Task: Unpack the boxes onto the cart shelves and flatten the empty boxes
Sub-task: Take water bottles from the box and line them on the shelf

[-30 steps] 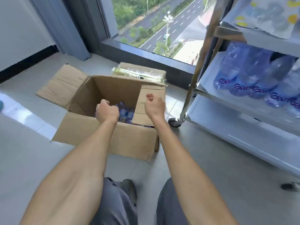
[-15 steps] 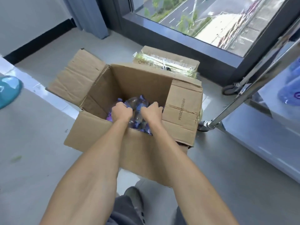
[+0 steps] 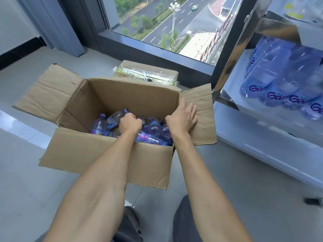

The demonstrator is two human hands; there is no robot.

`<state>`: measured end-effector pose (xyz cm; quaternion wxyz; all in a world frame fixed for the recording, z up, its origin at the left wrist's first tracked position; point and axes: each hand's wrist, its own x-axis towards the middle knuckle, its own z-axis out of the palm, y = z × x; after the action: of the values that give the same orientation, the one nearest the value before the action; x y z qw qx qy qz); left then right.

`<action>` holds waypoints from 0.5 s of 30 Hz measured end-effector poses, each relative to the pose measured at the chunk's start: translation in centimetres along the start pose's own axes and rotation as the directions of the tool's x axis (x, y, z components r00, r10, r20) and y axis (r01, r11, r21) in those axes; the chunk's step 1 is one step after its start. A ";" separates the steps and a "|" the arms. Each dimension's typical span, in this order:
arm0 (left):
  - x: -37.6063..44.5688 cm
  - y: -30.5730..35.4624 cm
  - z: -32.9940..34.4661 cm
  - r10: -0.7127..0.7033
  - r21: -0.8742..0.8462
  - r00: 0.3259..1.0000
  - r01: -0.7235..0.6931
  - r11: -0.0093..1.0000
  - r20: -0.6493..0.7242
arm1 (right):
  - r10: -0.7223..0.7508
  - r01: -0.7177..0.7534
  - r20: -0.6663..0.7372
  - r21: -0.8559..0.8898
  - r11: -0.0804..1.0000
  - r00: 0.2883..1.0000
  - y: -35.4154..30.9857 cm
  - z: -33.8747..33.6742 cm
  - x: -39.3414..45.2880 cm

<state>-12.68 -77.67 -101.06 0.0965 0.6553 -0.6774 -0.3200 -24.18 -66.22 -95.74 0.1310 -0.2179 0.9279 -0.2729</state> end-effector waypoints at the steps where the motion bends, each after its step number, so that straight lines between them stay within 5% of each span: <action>1: -0.2 0.0 0.0 0.012 0.026 1.000 -0.013 1.000 0.020 | 0.011 -0.010 -0.020 0.009 1.000 1.000 -0.2 -0.1 0.2; 4: -0.7 -1.1 -0.5 0.026 0.212 0.983 -0.065 0.975 0.182 | 0.015 -0.019 -0.107 -0.037 0.999 0.994 1.1 -0.4 0.9; 8: -1.6 -2.7 -0.9 -0.153 0.637 0.925 -0.114 0.762 0.349 | -0.041 0.028 -0.061 -0.203 0.979 0.997 2.7 0.6 -0.2; 15: -0.5 -2.7 -1.6 -0.214 0.752 0.875 -0.220 0.622 0.434 | 0.033 -0.039 -0.034 -0.200 0.979 0.999 1.2 0.5 0.1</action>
<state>-9.44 -77.49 -101.16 -0.3701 0.5278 -0.7505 -0.1458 -24.45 -65.58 -96.82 0.0991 -0.2090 0.9563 -0.1787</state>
